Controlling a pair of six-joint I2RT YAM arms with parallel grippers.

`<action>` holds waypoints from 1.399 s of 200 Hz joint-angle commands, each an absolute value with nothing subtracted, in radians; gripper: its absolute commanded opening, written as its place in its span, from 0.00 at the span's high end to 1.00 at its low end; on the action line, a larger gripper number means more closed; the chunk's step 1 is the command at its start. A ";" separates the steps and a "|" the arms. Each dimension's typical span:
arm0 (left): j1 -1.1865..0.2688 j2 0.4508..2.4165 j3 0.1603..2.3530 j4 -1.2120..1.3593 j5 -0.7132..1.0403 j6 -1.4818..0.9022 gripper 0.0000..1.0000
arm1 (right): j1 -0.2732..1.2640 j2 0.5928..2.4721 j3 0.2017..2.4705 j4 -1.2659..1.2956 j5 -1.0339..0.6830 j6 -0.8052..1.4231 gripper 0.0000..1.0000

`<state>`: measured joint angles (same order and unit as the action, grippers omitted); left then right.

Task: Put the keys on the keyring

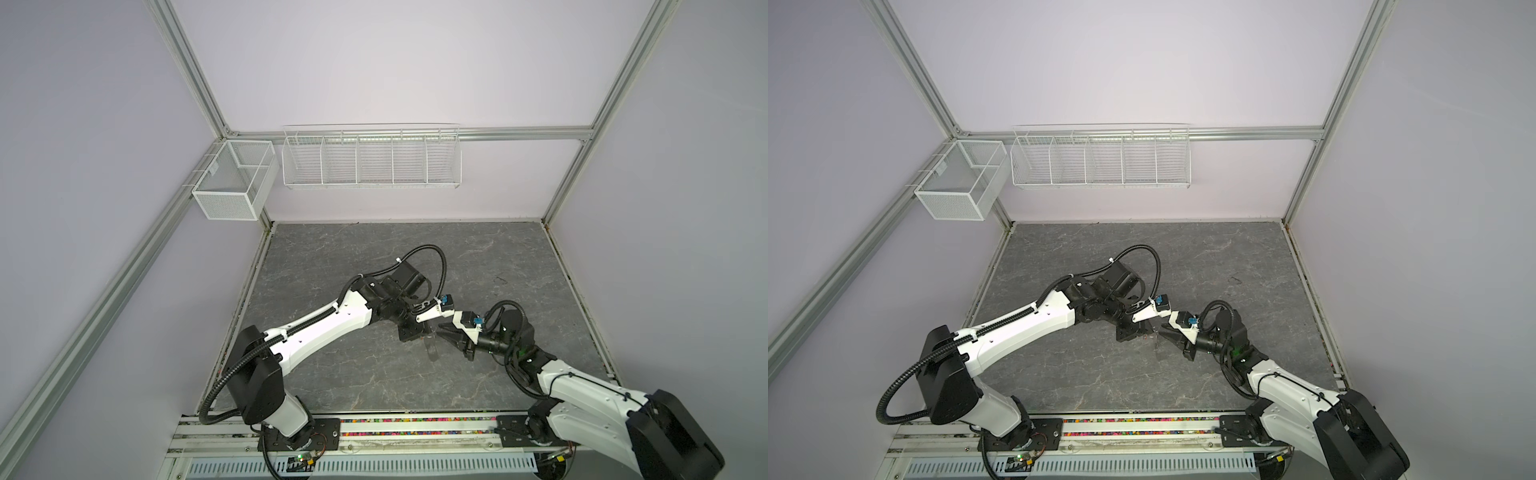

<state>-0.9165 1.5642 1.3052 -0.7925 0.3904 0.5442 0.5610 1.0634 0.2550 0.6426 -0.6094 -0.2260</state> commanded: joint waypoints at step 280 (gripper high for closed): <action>-0.906 1.285 1.283 -0.602 0.426 0.626 1.00 | 0.548 0.901 0.472 0.405 -0.779 -0.173 0.74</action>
<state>-0.9104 1.3067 1.2751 -0.6262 0.3817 0.5724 0.5587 0.9398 0.3866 0.5610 -0.7006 -0.1642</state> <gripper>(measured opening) 0.047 0.264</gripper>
